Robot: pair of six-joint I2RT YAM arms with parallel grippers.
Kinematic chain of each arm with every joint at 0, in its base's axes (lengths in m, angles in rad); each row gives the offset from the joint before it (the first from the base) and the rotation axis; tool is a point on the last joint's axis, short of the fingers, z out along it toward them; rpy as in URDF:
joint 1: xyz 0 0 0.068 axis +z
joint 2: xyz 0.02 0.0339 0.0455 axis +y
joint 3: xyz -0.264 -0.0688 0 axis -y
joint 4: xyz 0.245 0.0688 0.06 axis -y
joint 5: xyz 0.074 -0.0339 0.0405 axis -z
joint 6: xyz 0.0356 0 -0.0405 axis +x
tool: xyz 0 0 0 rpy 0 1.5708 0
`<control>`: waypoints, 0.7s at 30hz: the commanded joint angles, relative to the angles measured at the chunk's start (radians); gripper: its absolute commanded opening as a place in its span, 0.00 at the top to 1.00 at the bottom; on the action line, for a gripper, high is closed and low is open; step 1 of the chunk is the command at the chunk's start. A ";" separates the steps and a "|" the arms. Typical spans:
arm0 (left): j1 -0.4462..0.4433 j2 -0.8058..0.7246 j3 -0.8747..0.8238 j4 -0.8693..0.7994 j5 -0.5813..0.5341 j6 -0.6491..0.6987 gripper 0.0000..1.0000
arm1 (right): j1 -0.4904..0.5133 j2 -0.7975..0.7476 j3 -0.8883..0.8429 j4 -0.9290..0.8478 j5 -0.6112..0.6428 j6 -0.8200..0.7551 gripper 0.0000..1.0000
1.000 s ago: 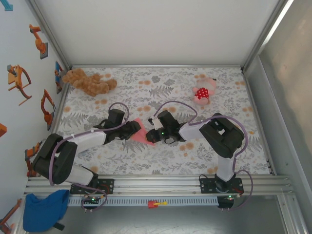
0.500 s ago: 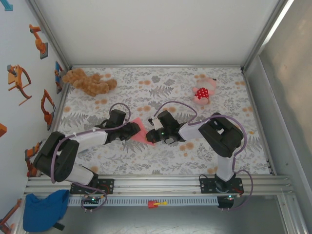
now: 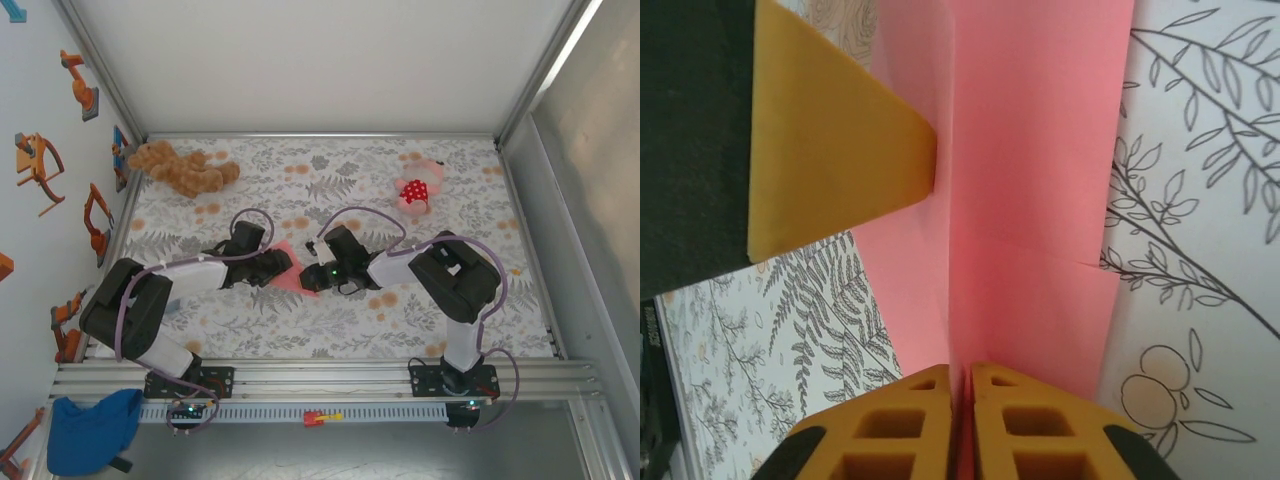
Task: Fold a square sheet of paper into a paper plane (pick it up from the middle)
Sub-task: Fourth fold the wing at the center of the table.
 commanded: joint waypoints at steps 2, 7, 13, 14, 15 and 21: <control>-0.008 0.047 0.035 -0.135 -0.039 0.022 0.51 | -0.010 -0.054 -0.014 -0.038 0.002 -0.009 0.83; -0.015 0.084 0.086 -0.245 -0.067 0.031 0.49 | -0.010 -0.068 -0.019 -0.073 0.009 -0.035 0.83; -0.022 0.121 0.120 -0.323 -0.096 0.022 0.46 | -0.010 -0.074 -0.019 -0.099 0.017 -0.065 0.83; -0.024 0.125 0.125 -0.331 -0.099 0.022 0.45 | -0.011 -0.071 -0.016 -0.103 0.018 -0.069 0.83; -0.026 0.130 0.132 -0.340 -0.101 0.021 0.45 | -0.010 -0.068 -0.014 -0.106 0.016 -0.075 0.82; -0.029 0.154 0.150 -0.378 -0.117 0.015 0.44 | -0.012 -0.049 -0.002 -0.126 0.012 -0.093 0.82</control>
